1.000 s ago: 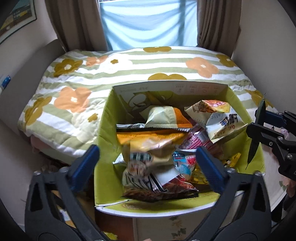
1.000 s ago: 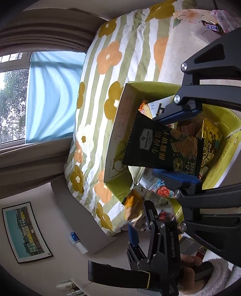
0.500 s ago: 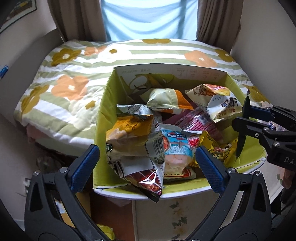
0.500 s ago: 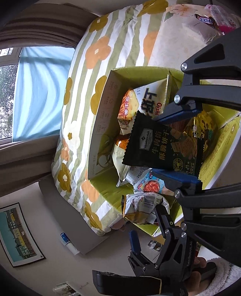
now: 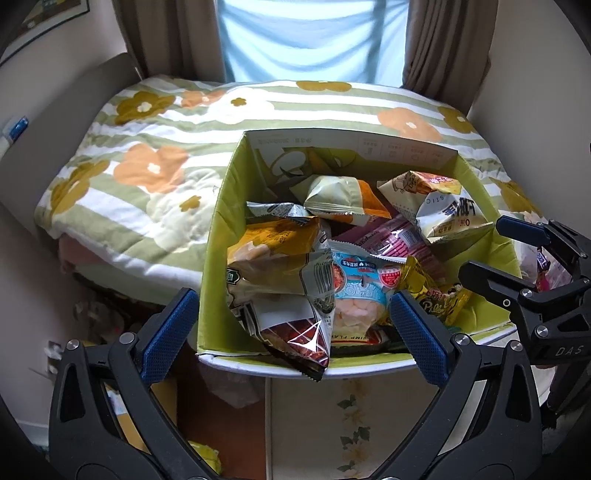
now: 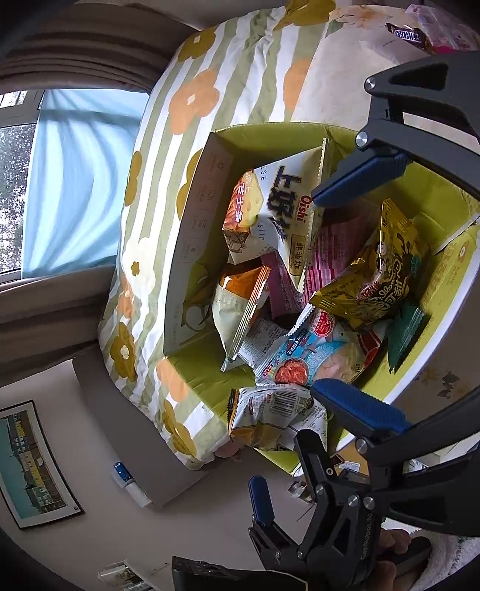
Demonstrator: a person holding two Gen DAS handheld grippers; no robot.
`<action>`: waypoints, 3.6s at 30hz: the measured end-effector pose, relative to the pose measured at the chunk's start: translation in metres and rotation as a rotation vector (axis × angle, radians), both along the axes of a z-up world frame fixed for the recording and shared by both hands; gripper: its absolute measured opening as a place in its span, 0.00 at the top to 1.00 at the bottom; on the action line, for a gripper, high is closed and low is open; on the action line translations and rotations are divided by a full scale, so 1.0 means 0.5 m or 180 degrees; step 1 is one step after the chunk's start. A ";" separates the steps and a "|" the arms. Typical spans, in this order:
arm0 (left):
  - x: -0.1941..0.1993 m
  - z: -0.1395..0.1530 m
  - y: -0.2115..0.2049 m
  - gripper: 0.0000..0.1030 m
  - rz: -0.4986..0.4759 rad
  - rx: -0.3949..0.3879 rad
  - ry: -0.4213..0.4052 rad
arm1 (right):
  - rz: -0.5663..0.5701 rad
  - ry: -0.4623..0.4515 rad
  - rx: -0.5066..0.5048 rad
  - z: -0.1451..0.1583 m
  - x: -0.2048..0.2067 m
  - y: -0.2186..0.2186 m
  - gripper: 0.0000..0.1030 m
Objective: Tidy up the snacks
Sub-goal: 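Move both tools back toward the white packet and pink bag, then grasp the white packet with the left tool while the right tool grasps the pink bag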
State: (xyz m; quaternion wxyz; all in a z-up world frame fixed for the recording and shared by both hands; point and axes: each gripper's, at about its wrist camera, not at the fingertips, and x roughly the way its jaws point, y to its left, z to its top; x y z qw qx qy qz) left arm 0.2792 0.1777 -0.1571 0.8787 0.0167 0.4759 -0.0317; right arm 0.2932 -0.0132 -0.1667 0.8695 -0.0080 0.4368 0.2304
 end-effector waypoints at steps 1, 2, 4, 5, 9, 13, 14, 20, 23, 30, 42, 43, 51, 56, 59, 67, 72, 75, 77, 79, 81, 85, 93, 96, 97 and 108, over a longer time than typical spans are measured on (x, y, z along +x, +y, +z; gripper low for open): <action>-0.002 0.002 0.002 0.00 0.0003 -0.0015 -0.0002 | 0.0003 -0.0021 -0.0014 0.001 -0.003 0.001 0.10; -0.004 0.004 0.003 0.00 0.0005 -0.0029 -0.0001 | 0.0003 -0.0045 -0.0044 0.001 -0.005 0.002 0.10; -0.008 0.010 0.004 0.00 -0.0009 -0.0046 -0.0006 | -0.0033 -0.0102 -0.0107 0.006 -0.010 0.003 0.10; -0.012 0.013 0.005 0.00 -0.0019 -0.0043 -0.0017 | -0.0048 -0.0118 -0.0103 0.010 -0.012 0.001 0.10; -0.020 0.028 0.003 0.00 -0.0067 -0.0063 -0.0077 | -0.0097 -0.0135 -0.0063 0.027 -0.025 -0.007 0.10; -0.023 0.039 -0.007 0.00 -0.0150 -0.0143 -0.0110 | -0.0230 -0.0128 -0.0156 0.042 -0.043 -0.026 0.10; -0.022 0.041 -0.013 0.00 -0.0189 -0.0159 -0.0122 | -0.0288 -0.0132 -0.0175 0.046 -0.048 -0.033 0.10; -0.016 0.057 -0.075 0.00 -0.0508 -0.0236 -0.0204 | -0.0734 -0.0193 -0.0222 0.068 -0.090 -0.102 0.10; -0.016 0.064 -0.118 0.00 -0.0659 -0.0260 -0.0239 | -0.0979 -0.0244 -0.0230 0.074 -0.117 -0.144 0.10; -0.022 0.083 -0.243 0.00 -0.0997 -0.0339 -0.0271 | -0.1540 -0.0269 -0.0228 0.071 -0.164 -0.256 0.10; -0.019 0.048 -0.536 0.00 -0.1314 -0.0348 -0.0078 | -0.2162 -0.0068 -0.0094 0.030 -0.215 -0.509 0.10; -0.015 0.039 -0.559 0.00 -0.1325 -0.0333 -0.0045 | -0.2203 -0.0035 -0.0076 0.024 -0.216 -0.528 0.10; 0.033 -0.050 -0.709 0.00 -0.1210 -0.0341 0.0223 | -0.2509 0.0322 0.0196 -0.064 -0.220 -0.672 0.10; 0.061 -0.125 -0.763 0.00 -0.1164 -0.0291 0.0424 | -0.2537 0.0453 0.0334 -0.119 -0.200 -0.709 0.10; 0.071 -0.156 -0.783 0.00 -0.1201 -0.0208 0.0533 | -0.2587 0.0528 0.0414 -0.147 -0.182 -0.721 0.10; 0.102 -0.214 -0.821 0.01 -0.1433 -0.0120 0.0735 | -0.2957 0.0629 0.0587 -0.192 -0.146 -0.740 0.10; 0.121 -0.226 -0.832 0.01 -0.1534 -0.0129 0.0765 | -0.3092 0.0651 0.0580 -0.206 -0.131 -0.744 0.18; 0.130 -0.234 -0.841 0.01 -0.1606 -0.0147 0.0799 | -0.3145 0.0660 0.0569 -0.210 -0.128 -0.745 0.23; 0.133 -0.238 -0.849 0.01 -0.1664 -0.0127 0.0804 | -0.3154 0.0666 0.0566 -0.212 -0.126 -0.746 0.23; 0.132 -0.241 -0.856 0.01 -0.1720 -0.0109 0.0811 | -0.3142 0.0673 0.0538 -0.211 -0.125 -0.744 0.25; 0.131 -0.248 -0.865 0.01 -0.1784 -0.0081 0.0840 | -0.3099 0.0683 0.0447 -0.210 -0.121 -0.740 0.33; 0.120 -0.262 -0.884 0.01 -0.1911 0.0014 0.0882 | -0.3042 0.0643 0.0418 -0.207 -0.119 -0.740 0.44; 0.094 -0.283 -0.917 0.00 -0.2130 0.0196 0.0893 | -0.2937 0.0471 0.0371 -0.175 -0.120 -0.736 0.54; 0.094 -0.293 -0.925 0.00 -0.2150 0.0221 0.0903 | -0.2894 0.0418 0.0305 -0.166 -0.121 -0.735 0.54; 0.095 -0.298 -0.927 0.00 -0.2150 0.0224 0.0911 | -0.2886 0.0405 0.0299 -0.164 -0.122 -0.737 0.54; 0.117 -0.305 -0.933 0.00 -0.2167 0.0337 0.0822 | -0.2790 0.0346 0.0353 -0.153 -0.116 -0.736 0.54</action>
